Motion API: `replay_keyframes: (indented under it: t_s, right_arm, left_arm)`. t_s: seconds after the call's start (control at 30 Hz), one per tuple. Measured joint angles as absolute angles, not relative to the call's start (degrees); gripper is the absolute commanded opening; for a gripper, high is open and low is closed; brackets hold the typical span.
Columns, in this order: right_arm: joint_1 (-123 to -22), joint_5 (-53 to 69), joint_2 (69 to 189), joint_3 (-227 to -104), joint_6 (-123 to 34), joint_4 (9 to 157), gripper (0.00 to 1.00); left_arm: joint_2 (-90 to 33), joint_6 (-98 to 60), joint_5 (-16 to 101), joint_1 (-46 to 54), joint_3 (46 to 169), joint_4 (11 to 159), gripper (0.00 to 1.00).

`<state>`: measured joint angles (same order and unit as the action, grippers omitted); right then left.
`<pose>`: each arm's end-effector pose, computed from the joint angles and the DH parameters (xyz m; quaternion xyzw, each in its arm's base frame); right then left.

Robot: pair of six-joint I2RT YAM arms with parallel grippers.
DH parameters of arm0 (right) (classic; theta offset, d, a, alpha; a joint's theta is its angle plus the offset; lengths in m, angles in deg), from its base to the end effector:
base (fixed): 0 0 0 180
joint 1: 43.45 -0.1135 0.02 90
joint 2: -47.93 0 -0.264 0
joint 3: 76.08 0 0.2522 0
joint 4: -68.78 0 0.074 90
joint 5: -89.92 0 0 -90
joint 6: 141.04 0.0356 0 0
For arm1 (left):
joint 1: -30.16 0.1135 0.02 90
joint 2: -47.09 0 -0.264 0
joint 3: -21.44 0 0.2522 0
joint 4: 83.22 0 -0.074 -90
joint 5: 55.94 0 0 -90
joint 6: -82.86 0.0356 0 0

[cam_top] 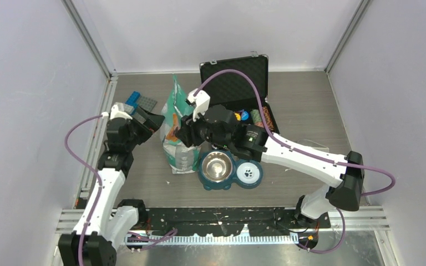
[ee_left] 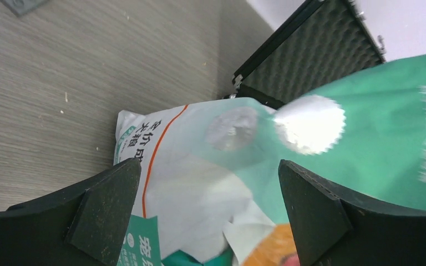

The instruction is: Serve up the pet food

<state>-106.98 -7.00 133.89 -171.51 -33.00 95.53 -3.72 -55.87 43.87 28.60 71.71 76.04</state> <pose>0.1619 0.3155 0.3859 -0.2778 0.7552 0.3498 0.4798 0.2068 -0.0117 0.2761 -0.2849 0.7731 -0.3028 0.4790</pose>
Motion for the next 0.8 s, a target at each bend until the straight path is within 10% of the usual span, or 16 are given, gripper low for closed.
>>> replay_keyframes:
  t_s: [0.07,0.8]
  right_arm:
    - [-107.4,-8.1,133.5,-172.4,-33.4,96.0,0.98]
    - [-97.4,-12.4,144.5,-209.6,-35.9,111.9,0.97]
  left_arm:
    - [-0.6,-54.9,42.8,28.6,72.7,74.2,0.99]
    - [-0.5,-48.7,52.6,18.9,86.1,69.8,0.99]
